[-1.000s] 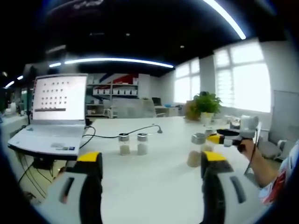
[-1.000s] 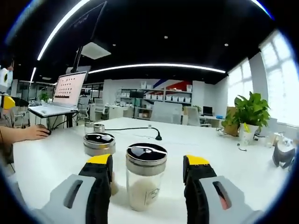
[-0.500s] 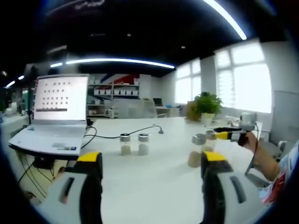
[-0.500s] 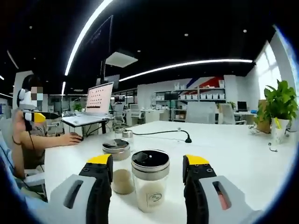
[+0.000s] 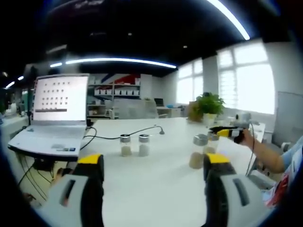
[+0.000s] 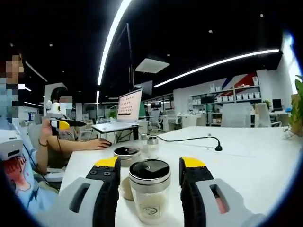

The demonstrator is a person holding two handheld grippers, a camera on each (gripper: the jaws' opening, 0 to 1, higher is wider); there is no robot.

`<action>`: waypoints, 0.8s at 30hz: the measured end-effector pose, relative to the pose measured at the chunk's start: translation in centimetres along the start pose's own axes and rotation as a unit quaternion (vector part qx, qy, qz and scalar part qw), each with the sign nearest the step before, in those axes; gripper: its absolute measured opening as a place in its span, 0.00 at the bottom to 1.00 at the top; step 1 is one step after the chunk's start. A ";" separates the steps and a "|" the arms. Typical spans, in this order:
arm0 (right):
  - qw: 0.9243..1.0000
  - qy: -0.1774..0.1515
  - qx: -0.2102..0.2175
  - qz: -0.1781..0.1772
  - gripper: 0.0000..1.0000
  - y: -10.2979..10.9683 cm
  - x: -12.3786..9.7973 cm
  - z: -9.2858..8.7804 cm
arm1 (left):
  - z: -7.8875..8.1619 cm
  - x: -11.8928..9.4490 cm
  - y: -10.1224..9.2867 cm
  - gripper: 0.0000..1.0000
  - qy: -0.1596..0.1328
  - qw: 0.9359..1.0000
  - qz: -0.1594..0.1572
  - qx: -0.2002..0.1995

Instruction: Rotate the seasoning bottle until the label or dispensing opening points toward the visible target arrow and the bottle remains upright within the marked orientation range

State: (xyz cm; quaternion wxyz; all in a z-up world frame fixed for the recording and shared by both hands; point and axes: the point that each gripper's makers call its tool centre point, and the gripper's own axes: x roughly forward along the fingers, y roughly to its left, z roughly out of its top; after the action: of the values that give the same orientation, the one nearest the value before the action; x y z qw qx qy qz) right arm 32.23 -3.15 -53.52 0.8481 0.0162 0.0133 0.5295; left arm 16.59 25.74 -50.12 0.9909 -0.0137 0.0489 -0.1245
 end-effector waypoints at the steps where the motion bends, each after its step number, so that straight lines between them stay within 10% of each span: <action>1: 1.000 0.004 -0.012 0.001 0.49 0.0 0.1 -0.1 | 0.0 0.0 -0.1 0.92 0.001 1.000 -0.002 0.002; 24: 0.999 0.029 -0.012 0.040 0.40 0.7 1.5 -1.6 | 0.0 0.0 -0.5 0.92 0.001 1.000 -0.011 0.003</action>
State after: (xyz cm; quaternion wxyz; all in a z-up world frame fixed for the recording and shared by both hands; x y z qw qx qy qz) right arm 32.16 -1.45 -55.09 0.8256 -0.0089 0.0310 0.5633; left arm 16.45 25.22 -50.13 0.9895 -0.0107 0.0495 -0.1356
